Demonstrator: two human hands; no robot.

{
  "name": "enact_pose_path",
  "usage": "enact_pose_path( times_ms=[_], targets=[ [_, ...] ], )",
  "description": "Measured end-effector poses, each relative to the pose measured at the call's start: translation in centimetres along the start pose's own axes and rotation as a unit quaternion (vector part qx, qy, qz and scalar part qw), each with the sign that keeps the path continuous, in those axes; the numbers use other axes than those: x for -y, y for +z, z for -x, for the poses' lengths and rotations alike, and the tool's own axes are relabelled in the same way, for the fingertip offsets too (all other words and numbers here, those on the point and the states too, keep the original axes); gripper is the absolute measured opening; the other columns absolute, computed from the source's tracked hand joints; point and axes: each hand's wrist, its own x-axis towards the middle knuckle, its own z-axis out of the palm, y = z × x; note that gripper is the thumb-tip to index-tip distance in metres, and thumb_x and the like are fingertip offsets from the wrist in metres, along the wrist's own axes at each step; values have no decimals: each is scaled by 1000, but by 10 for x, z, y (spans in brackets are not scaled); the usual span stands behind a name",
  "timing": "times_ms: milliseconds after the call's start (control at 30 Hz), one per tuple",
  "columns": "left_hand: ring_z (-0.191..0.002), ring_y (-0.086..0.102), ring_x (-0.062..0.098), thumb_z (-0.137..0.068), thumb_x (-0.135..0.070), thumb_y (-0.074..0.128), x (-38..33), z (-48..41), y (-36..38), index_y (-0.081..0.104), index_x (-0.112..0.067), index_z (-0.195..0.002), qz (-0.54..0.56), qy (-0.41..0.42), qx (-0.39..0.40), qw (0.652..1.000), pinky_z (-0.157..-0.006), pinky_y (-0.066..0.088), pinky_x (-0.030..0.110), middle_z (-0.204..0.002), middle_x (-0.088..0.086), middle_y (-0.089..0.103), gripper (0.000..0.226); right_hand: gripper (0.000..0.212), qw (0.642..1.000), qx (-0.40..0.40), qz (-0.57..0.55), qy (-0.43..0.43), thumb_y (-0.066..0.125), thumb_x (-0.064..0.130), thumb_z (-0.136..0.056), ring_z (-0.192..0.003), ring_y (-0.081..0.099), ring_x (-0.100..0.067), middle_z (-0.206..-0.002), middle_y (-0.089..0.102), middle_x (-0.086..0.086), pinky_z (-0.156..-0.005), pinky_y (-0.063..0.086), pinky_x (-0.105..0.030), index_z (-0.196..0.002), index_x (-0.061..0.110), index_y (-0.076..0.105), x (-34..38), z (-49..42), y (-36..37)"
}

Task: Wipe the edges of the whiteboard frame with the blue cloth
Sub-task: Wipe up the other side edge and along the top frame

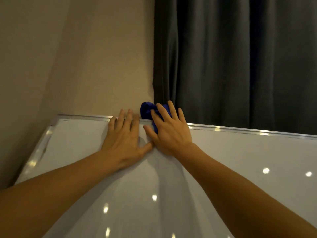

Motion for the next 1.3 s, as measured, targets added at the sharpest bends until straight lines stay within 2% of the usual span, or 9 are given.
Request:
enact_pose_path(
  times_ms=[233, 367, 433, 600, 767, 867, 1000, 1133, 1300],
  targets=[
    [-148, -12, 25, -73, -85, 6, -115, -23, 12, -9, -16, -151, -10, 56, 17, 998, -120, -1, 46, -161, 8, -10, 105, 76, 999, -26, 10, 35, 10, 68, -90, -150, 13, -32, -160, 29, -2, -120, 10, -54, -150, 26, 33, -120, 51, -3],
    [-147, -15, 29, -67, -89, 6, -197, -43, 17, -11, -20, -151, 17, 6, 53, 998, -119, -5, 46, -160, 14, -16, 110, 73, 997, -42, 2, 62, 13, 67, -93, -148, 19, -32, -153, 40, -4, -119, 12, -51, -137, 22, 50, -216, 84, -4],
    [-145, -20, 32, -61, -90, 5, -235, -53, 21, -12, -21, -151, 21, -15, 61, 998, -117, -7, 48, -158, 13, -21, 114, 74, 997, -34, 22, 70, 11, 69, -92, -148, 18, -32, -153, 40, -3, -119, 9, -51, -136, 24, 50, -268, 105, -6],
    [-145, -19, 31, -58, -91, 0, -331, -77, 43, -10, -20, -151, 6, 35, 54, 998, -117, -7, 49, -159, 9, -19, 118, 82, 993, 9, 66, 95, 5, 76, -87, -147, 21, -33, -148, 45, -1, -120, 9, -55, -133, 27, 52, -378, 144, -13],
    [-146, -16, 30, -58, -92, -2, -422, -94, 71, -11, -20, -151, 19, 83, 43, 995, -119, -3, 50, -160, 10, -16, 118, 72, 987, 44, 72, 138, 11, 77, -86, -139, 30, -34, -141, 50, 0, -117, 10, -58, -132, 34, 46, -470, 176, -20],
    [-146, -17, 30, -58, -93, -2, -451, -103, 78, -12, -20, -151, 21, 110, 31, 993, -119, -2, 50, -160, 9, -17, 118, 68, 987, 17, -9, 159, 15, 83, -81, -135, 36, -35, -137, 53, 1, -115, 11, -60, -135, 44, 28, -490, 181, -19],
    [-147, -11, 30, -55, -95, 0, -465, -116, 77, -10, -17, -151, 23, 95, 30, 995, -120, 2, 49, -161, 10, -13, 124, 84, 982, 5, -34, 187, 4, 90, -73, -137, 32, -37, -146, 46, -4, -114, 14, -60, -147, 52, 11, -485, 169, -13],
    [-147, -9, 33, -41, -97, -8, -467, -125, 74, -11, -14, -151, 26, 84, 38, 995, -119, 3, 51, -160, 12, -13, 138, 87, 973, -7, -98, 210, 5, 88, -74, -143, 19, -39, -159, 28, -3, -114, 17, -60, -148, 47, 21, -454, 153, -4],
    [-147, -9, 35, -42, -102, -1, -468, -131, 84, -11, -13, -150, 14, 97, 23, 995, -118, 1, 52, -160, 12, -12, 140, 76, 982, -56, -28, 181, 13, 73, -88, -147, 18, -34, -158, 31, -2, -118, 16, -55, -144, 31, 42, -461, 163, 6]
  ],
)
